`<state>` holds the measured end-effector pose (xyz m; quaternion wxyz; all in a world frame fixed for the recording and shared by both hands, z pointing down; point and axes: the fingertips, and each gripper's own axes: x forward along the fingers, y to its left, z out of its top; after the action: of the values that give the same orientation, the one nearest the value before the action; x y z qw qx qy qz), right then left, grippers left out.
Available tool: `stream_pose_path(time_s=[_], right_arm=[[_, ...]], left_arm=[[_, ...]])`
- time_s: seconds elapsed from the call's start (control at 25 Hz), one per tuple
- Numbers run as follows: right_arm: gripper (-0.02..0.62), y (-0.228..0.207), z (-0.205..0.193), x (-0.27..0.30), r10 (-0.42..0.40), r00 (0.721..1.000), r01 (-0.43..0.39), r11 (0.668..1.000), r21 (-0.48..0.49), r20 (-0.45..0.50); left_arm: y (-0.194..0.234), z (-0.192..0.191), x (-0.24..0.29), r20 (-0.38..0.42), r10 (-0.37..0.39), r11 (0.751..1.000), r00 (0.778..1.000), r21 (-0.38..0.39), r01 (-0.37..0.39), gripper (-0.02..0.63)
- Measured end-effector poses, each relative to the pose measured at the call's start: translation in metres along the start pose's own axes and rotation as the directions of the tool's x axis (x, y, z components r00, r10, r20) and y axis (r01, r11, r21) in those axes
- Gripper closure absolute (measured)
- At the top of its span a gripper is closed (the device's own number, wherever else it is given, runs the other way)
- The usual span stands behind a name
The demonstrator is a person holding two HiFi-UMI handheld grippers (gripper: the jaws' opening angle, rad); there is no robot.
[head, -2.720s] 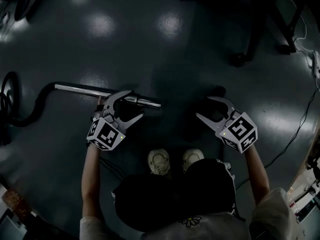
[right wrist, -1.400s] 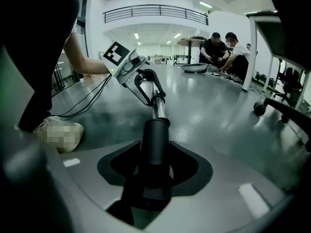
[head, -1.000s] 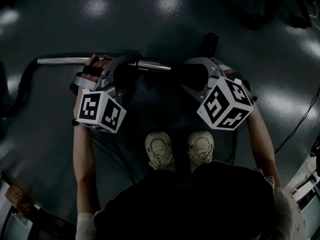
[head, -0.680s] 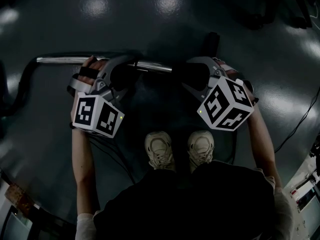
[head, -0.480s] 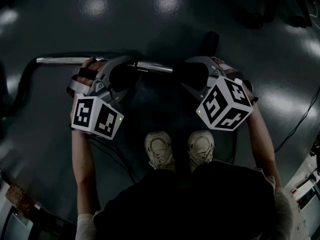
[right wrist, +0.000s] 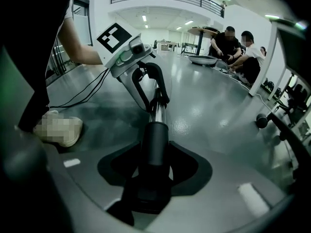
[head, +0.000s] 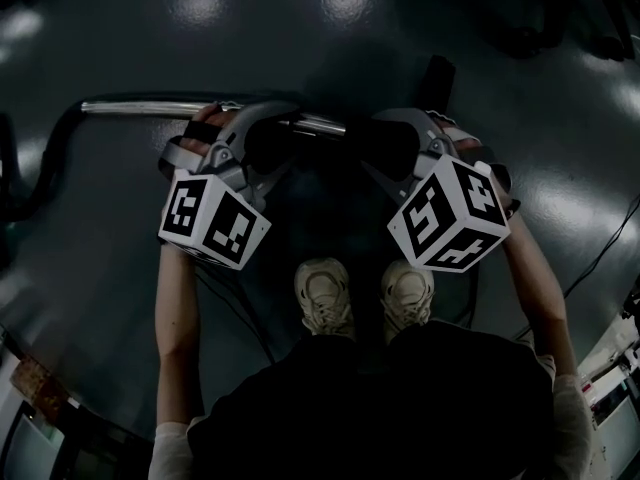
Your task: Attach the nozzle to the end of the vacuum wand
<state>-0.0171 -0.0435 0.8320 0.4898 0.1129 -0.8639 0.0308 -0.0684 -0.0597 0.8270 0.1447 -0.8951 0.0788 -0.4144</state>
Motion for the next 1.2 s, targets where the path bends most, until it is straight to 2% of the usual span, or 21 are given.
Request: stream_pose_path(time_s=[0.12,0.2,0.32,0.44,0.52,0.6,0.72,0.8,0.88,1.04,1.2], right_arm=[[0.402,0.001,-0.006,0.01,0.004,0.999,-0.005,1.0,-0.029,-0.034],[0.402,0.002,-0.012,0.011,0.015,1.0,-0.015,1.0,-0.003,-0.018],[0.402,0.002,-0.008,0.015,0.018,1.0,-0.018,1.0,0.014,0.003],[0.401,0.004,-0.005,0.018,0.02,1.0,-0.02,1.0,-0.003,-0.001],[0.401,0.005,-0.007,0.017,0.026,1.0,-0.026,1.0,0.002,0.001],[0.402,0.006,-0.008,0.016,0.03,1.0,-0.029,1.0,0.003,-0.001],[0.402,0.005,-0.012,0.013,0.047,0.999,-0.047,0.999,0.008,0.004],[0.402,0.004,-0.017,0.01,0.06,0.998,-0.06,0.998,0.02,0.007],[0.402,0.004,-0.019,0.01,0.064,0.998,-0.064,0.998,0.029,-0.006],[0.403,0.003,-0.018,0.007,0.023,0.999,-0.023,1.0,-0.005,-0.047],[0.41,0.005,-0.012,0.007,0.017,0.998,-0.019,0.999,-0.028,-0.059]], left_arm=[[-0.007,0.003,0.01,-0.047,-0.014,0.995,0.999,0.1,0.019,0.451],[-0.011,0.004,0.015,-0.06,-0.015,0.991,0.998,0.132,0.023,0.456],[-0.009,-0.002,0.009,-0.048,0.002,0.994,0.999,0.114,0.004,0.445],[-0.003,-0.017,-0.002,-0.04,0.014,1.0,0.999,0.02,-0.014,0.412],[0.0,-0.032,-0.005,-0.096,0.013,1.0,0.995,0.005,-0.013,0.387],[0.004,-0.049,-0.009,-0.169,0.014,1.0,0.985,0.027,-0.01,0.377],[0.009,-0.071,-0.005,-0.293,0.026,0.992,0.956,0.124,0.011,0.376],[0.007,-0.075,0.003,-0.331,0.031,0.983,0.943,0.183,0.032,0.405],[0.005,-0.073,0.006,-0.313,0.021,0.982,0.95,0.187,0.04,0.408],[0.004,-0.064,0.006,-0.245,-0.011,0.988,0.969,0.145,0.048,0.408],[0.001,-0.058,0.01,-0.225,-0.044,0.993,0.973,0.095,0.067,0.405]])
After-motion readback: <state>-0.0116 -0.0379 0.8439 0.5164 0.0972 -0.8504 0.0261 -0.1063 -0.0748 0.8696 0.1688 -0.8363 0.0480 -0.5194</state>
